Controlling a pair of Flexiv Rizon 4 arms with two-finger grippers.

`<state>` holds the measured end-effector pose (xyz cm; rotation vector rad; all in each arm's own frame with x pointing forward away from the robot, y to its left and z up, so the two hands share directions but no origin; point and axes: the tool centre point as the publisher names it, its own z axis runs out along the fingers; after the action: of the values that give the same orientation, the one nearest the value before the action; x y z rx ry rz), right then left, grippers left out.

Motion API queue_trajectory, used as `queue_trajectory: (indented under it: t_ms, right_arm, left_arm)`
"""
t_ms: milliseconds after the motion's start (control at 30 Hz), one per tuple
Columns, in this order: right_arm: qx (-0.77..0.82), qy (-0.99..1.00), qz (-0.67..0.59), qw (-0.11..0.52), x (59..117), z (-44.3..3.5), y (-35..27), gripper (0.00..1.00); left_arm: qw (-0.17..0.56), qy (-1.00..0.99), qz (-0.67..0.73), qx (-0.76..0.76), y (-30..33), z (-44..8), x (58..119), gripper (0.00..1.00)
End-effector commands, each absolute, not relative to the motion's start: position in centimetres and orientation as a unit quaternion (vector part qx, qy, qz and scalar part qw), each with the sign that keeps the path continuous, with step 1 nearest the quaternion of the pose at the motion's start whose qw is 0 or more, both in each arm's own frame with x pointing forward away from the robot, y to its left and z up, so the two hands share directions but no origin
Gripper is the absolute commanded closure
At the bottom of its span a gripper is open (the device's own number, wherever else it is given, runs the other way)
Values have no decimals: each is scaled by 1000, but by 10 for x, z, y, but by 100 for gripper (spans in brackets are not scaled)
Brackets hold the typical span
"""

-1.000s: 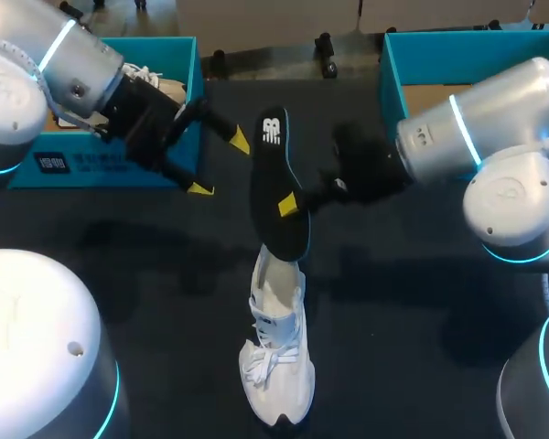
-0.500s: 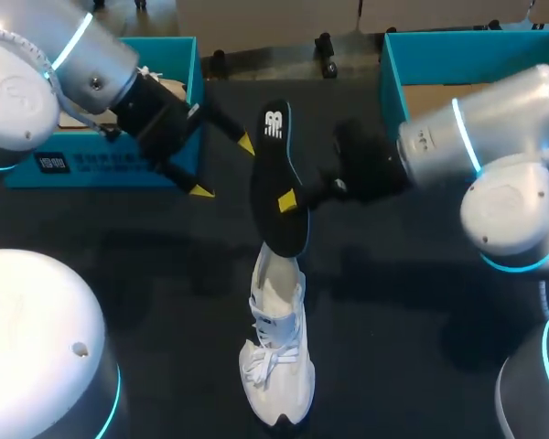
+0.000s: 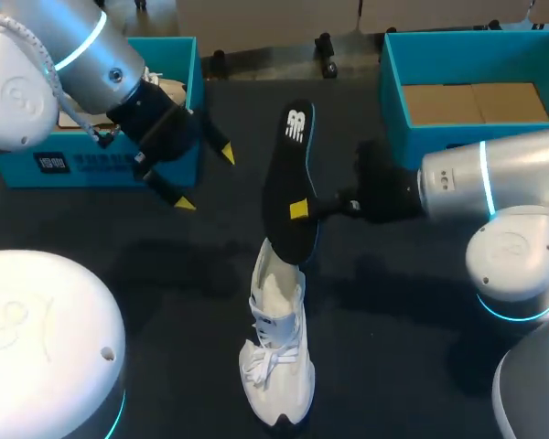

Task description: Take the shoe out of the shoebox, open the shoe tongue, remove and reinsert the insole, then place the shoe into the shoebox

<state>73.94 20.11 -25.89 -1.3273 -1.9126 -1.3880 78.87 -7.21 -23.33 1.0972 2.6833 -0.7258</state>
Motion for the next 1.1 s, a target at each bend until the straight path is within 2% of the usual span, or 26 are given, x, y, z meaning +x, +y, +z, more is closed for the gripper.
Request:
queue_trajectory:
  t_ms: [33, 367, 667, 833, 1100]
  right_arm:
    - [-475, -691, -499, 219, 746, -262, 204, 100]
    - [-468, -690, -509, 215, 744, -265, 206, 100]
    - [-449, -676, -558, 176, 730, -278, 215, 100]
    - [-444, -677, -561, 172, 730, -283, 221, 100]
    - [-446, -676, -561, 173, 729, -290, 223, 100]
  left_arm:
    - [-1, 942, -184, 282, -79, -229, 793, 0]
    - [-1, 942, -184, 282, -79, -229, 793, 0]
    - [-32, 975, -140, 171, -76, -246, 782, 0]
    - [-56, 975, -135, 167, -73, -257, 773, 0]
    - [-52, 974, -121, 183, -73, -261, 770, 0]
